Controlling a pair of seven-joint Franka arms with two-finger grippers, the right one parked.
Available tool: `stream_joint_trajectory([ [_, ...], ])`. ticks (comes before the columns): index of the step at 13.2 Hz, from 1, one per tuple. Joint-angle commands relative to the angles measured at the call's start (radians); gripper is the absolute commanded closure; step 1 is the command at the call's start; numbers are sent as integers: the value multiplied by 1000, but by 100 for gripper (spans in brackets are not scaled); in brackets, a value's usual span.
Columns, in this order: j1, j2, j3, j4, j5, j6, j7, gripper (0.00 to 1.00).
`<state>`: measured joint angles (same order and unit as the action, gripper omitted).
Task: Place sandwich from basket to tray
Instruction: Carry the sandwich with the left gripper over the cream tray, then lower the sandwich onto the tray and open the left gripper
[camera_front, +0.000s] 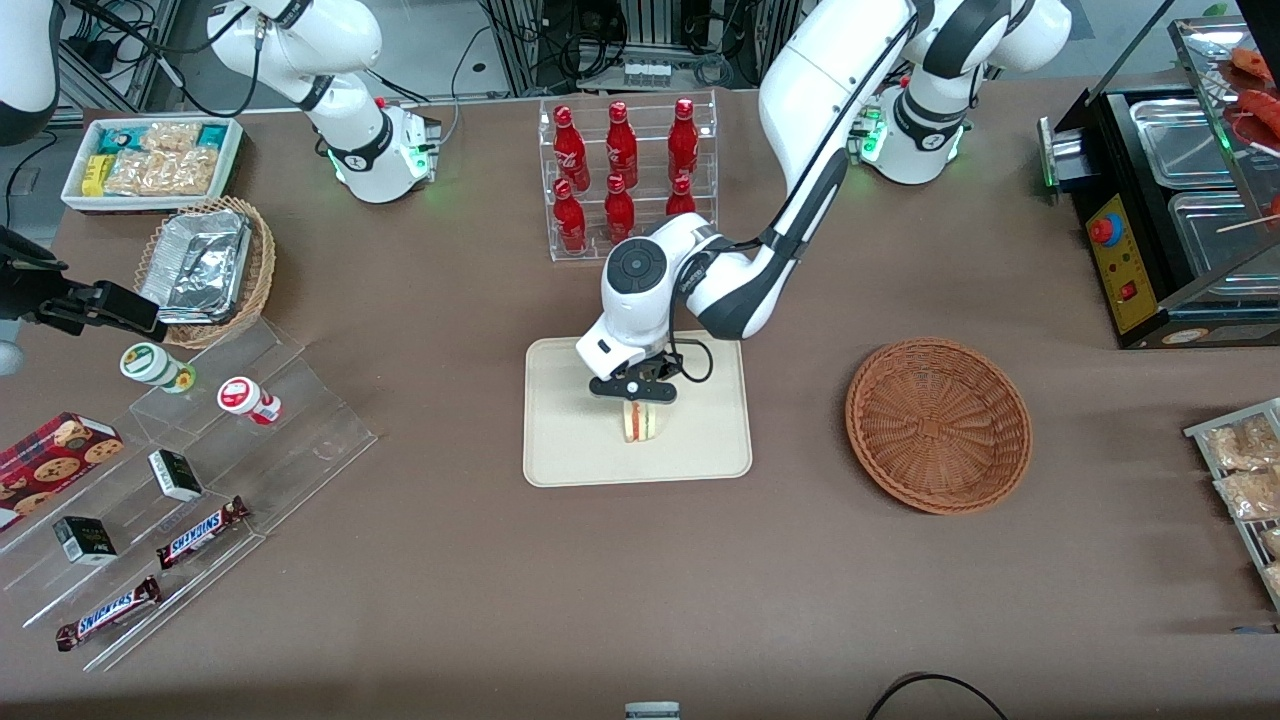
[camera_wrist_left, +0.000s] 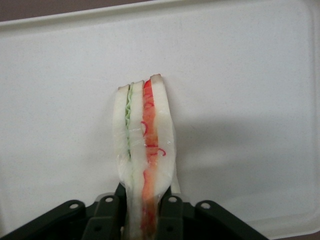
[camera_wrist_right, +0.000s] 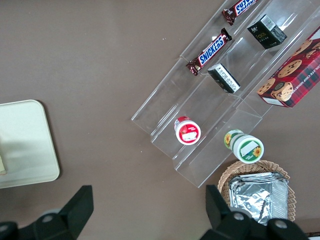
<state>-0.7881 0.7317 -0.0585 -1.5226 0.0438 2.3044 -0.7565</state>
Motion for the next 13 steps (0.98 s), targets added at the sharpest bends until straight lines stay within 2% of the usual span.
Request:
stream_joint_trajectory([
  [1, -16, -14, 19, 25, 13, -3, -27, 0],
  [6, 1, -144, 28, 21, 5, -109, -79, 0],
  [8, 65, -219, 40, 15, 2, -131, -124, 0],
  [13, 171, -360, 45, 13, 2, -347, -60, 0],
])
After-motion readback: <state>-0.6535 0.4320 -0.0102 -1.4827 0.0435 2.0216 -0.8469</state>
